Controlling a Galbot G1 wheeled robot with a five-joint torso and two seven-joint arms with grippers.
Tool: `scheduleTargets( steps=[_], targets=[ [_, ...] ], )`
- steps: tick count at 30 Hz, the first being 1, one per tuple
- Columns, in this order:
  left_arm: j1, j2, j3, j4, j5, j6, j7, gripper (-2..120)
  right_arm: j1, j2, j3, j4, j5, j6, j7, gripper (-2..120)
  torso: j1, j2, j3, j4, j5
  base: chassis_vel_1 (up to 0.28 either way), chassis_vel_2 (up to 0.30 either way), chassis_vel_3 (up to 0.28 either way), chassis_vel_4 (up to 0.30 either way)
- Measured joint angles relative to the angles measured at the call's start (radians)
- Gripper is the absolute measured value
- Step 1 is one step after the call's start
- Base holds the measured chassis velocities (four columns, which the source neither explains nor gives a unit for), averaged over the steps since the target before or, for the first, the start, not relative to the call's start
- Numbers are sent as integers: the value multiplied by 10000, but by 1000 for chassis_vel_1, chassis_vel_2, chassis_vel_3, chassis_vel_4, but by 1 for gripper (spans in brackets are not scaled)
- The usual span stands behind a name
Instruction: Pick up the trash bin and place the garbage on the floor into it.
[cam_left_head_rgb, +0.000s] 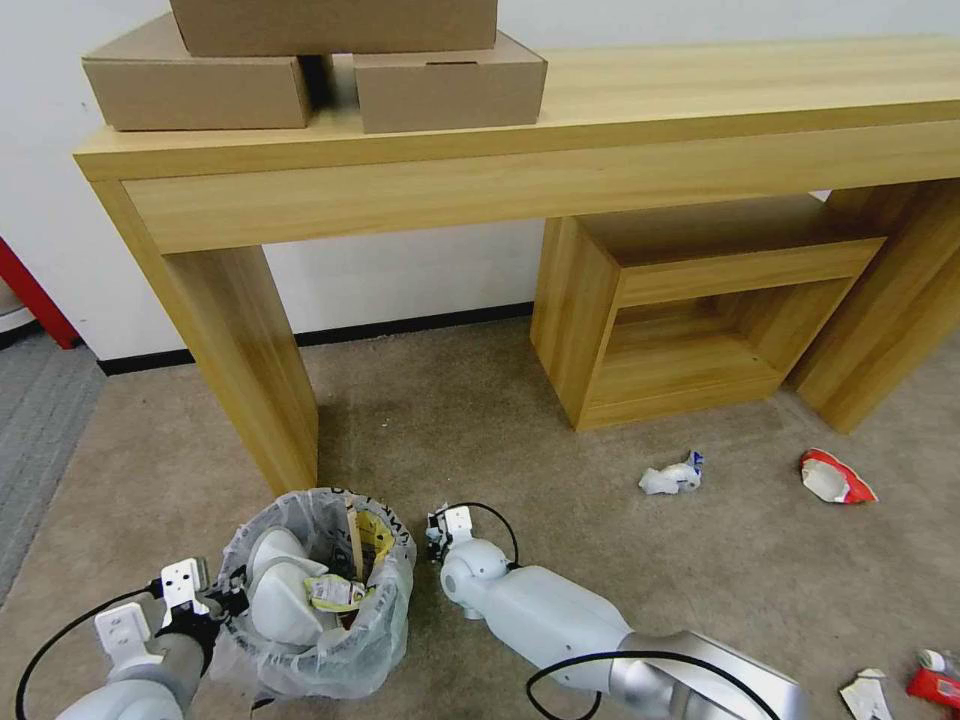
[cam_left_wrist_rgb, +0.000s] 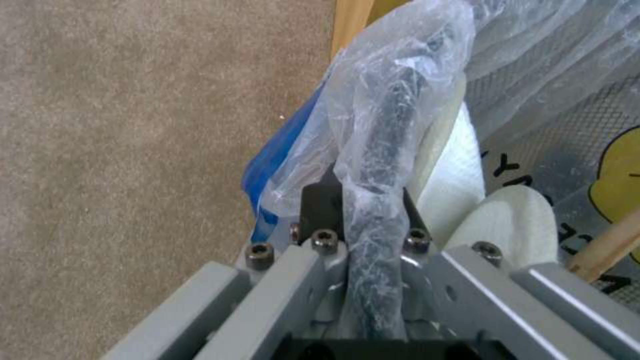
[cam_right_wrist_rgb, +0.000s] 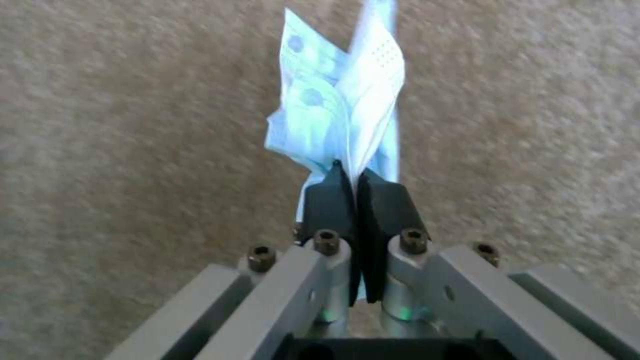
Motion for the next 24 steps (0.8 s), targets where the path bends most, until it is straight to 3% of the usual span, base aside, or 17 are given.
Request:
scheduleTargets(
  steps=[5, 8, 12, 14, 15, 16, 17, 19, 24],
  targets=[
    [-26, 5, 6, 49, 3, -17, -4, 1, -160, -592, 125, 848, 31, 107, 30, 0, 0, 0, 0, 2, 0, 0, 0, 0, 0],
    [-59, 38, -25, 120, 1, -29, -9, 1, -465, -1488, 451, 2553, 161, 428, -25, 0, 0, -1, 0, 0, 0, 0, 0, 0, 0],
    [-84, 52, -32, 139, -9, -29, -12, 1, -663, -2048, 706, 3681, 187, 828, -300, 0, 0, 0, -1, 5, 6, 0, 0, 0, 0],
    [-118, 66, -35, 165, -16, -30, -16, 1, -914, -2916, 1058, 4844, 38, 1517, -1134, 0, -1, 0, 0, 5, 5, 0, 0, 0, 0],
    [-145, 68, -34, 194, -14, -30, -22, 1, -1128, -3813, 1388, 5698, -95, 2225, -1994, 0, -1, -1, 0, 3, 4, 0, 0, 0, 0],
    [-145, 68, -34, 194, -14, -30, -22, 1, -1128, -3813, 1388, 5698, -95, 2225, -1994, 0, -1, -1, 0, 3, 4, 0, 0, 0, 0],
    [-166, 63, -29, 201, -12, -30, -28, 1, -1275, -4470, 1648, 6314, -160, 2719, -2583, 0, -1, -1, 0, -7, -4, 0, 0, 0, 0],
    [-200, 35, -6, 210, -14, -31, -21, 1, -1623, -5615, 2218, 7845, -203, 4013, -4107, 0, -1, 0, -1, -4, 4, 0, 0, 0, 0],
    [-203, -8, -5, 214, 21, -30, -30, 1, -1717, -6239, 2532, 8874, -121, 5069, -5601, 0, -1, 0, -1, 4, 2, 0, 0, 0, 0]
  ],
)
